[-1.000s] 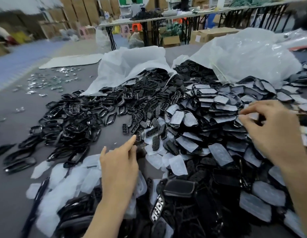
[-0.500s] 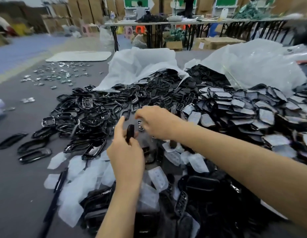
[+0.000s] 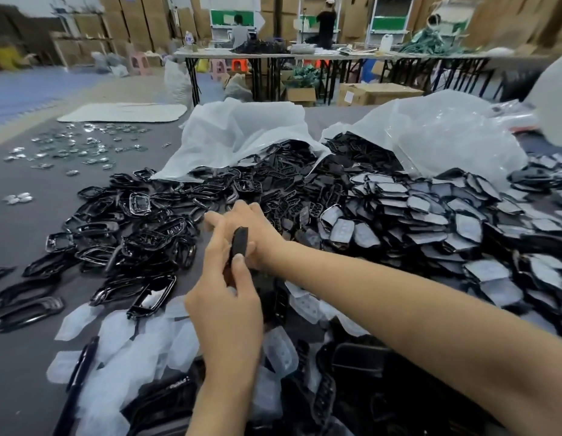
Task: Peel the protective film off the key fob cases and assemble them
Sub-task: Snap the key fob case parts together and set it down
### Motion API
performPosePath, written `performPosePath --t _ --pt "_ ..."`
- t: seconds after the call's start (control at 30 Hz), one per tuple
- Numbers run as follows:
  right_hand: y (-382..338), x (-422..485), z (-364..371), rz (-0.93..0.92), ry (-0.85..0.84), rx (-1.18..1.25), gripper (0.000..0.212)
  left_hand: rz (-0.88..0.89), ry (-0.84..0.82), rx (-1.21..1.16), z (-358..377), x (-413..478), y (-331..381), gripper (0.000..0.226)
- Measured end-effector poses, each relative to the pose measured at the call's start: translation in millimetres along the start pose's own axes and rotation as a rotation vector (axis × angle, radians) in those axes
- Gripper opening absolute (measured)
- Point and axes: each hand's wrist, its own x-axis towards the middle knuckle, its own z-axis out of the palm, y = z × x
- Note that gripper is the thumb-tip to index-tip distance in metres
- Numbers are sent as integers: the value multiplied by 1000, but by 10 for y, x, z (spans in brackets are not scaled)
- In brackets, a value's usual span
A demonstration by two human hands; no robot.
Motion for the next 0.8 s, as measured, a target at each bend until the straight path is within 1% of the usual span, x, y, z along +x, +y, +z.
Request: performPosePath --t 0.1,0.17,0.2,0.27,0.33,0.4,0.43,0.5,0.57,0.63,0.73,0.8 --pt "224 -276 -240 196 65 337 29 123 -11 -33 61 -36 4 44" --pt "424 -468 -363 281 97 435 29 159 -34 -43 122 -87 -23 36" --pt "509 -556 -390 291 95 460 30 149 -45 -47 157 -115 -44 32" --pt "604 -696 -381 300 94 483 34 41 -55 -90 198 -142 -88 24" --pt "642 -750 -332 329 115 464 36 -111 -41 -160 200 -115 -124 16" --pt "645 -703 -288 321 99 381 37 -198 -1 -215 179 -69 -137 17" --pt "627 -655 -268 290 54 326 38 -235 21 -260 165 -49 -138 17" --pt "534 -537 -217 184 -89 235 43 -316 70 -372 137 -22 -137 16" --pt "405 -438 -139 103 -237 176 46 -383 120 -418 118 -9 -151 14" --pt "317 -383 -67 108 -304 143 45 -428 153 -445 111 0 -174 14" --pt "293 -325 -84 112 -270 92 35 -440 147 -465 122 13 -209 16" --pt "295 -291 -131 113 -281 87 28 -425 135 -450 136 14 -221 17"
